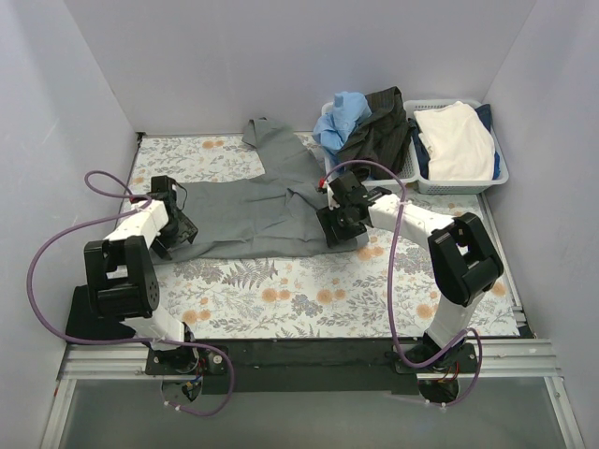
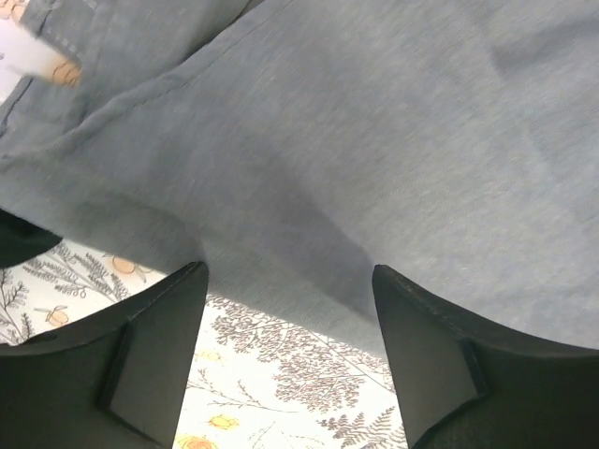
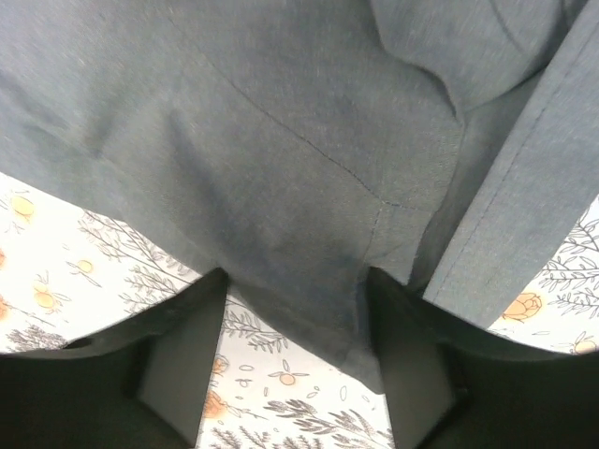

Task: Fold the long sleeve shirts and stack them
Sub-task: Flatten the shirt out

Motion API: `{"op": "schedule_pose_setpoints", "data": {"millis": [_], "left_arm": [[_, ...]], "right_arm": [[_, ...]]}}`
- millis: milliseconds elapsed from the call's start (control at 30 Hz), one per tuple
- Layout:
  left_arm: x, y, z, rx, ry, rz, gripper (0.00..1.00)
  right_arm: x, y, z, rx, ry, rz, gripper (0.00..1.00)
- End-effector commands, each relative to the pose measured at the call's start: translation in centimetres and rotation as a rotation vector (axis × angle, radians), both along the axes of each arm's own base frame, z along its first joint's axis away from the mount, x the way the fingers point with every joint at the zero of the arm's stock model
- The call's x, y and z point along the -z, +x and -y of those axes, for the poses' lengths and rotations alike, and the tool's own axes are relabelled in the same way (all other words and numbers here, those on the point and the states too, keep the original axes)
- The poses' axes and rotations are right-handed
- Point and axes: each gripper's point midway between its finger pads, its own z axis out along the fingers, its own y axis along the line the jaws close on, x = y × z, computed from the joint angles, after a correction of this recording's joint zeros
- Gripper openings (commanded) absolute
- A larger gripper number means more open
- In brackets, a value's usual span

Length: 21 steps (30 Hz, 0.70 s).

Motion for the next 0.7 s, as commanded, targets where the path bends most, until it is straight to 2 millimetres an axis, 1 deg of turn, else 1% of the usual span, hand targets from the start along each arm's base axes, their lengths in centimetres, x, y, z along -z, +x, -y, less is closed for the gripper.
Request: {"op": "schedule_pose_setpoints", "data": {"millis": [0, 33, 67, 100, 133, 167, 200, 233, 267, 300, 333, 433, 567, 600, 667], "left_arm": [[-0.3, -1.5, -0.7, -0.039, 0.031, 0.002, 0.65], [-0.2, -1.7, -0.7, -0.038, 0.034, 0.001, 0.62], [-0.2, -1.8, -0.7, -0.039, 0.036, -0.005, 0.54], [-0.5, -2.0, -1.0, -0.045, 0.049, -0.005, 0.49], [-0.6, -2.0, -1.1, -0.045, 0.058, -0.005, 0.44], [-0.9, -2.1, -1.3, -0.046, 0.066, -0.004, 0.33], [-1.0, -2.2, -1.6, -0.051, 0.084, -0.008, 0.28], [-1.2, -2.3, -1.8, -0.053, 0.091, -0.007, 0.24], [-1.3, -2.4, -1.8, -0.050, 0.097, -0.010, 0.18], [-1.3, -2.5, -1.9, -0.054, 0.101, -0.013, 0.06], [-1.4, -2.8, -2.1, -0.056, 0.109, -0.017, 0.01], [-1.5, -3.1, -2.2, -0.062, 0.115, -0.020, 0.00], [-1.8, -3.9, -2.3, -0.074, 0.130, -0.021, 0.00], [-1.9, -4.1, -2.4, -0.078, 0.133, -0.018, 0.00], [-1.7, -4.6, -2.4, -0.082, 0.132, -0.021, 0.00]], "right_arm": [[0.0, -0.6, 0.3, -0.001, 0.002, -0.012, 0.58], [0.1, -0.6, 0.5, 0.004, -0.007, -0.013, 0.46], [0.0, -0.9, 0.7, 0.006, -0.018, -0.021, 0.40], [-0.3, -0.5, 1.2, 0.022, -0.037, 0.002, 0.33], [-0.3, -0.6, 1.5, 0.030, -0.049, 0.005, 0.21], [-0.7, -0.5, 2.1, 0.045, -0.070, 0.022, 0.15], [-1.0, -0.5, 2.3, 0.053, -0.075, 0.031, 0.11], [-1.2, -0.5, 2.9, 0.062, -0.095, 0.042, 0.04], [-1.7, -0.4, 3.1, 0.069, -0.098, 0.058, 0.01], [-1.9, -0.6, 3.6, 0.077, -0.114, 0.056, 0.01], [-2.2, -0.5, 4.0, 0.088, -0.130, 0.069, 0.01], [-2.9, -0.9, 5.1, 0.105, -0.157, 0.087, 0.01], [-3.6, -1.7, 7.6, 0.154, -0.230, 0.126, 0.01], [-3.0, -2.2, 8.3, 0.162, -0.255, 0.116, 0.01], [-2.8, -2.8, 9.5, 0.180, -0.288, 0.111, 0.01]]}}
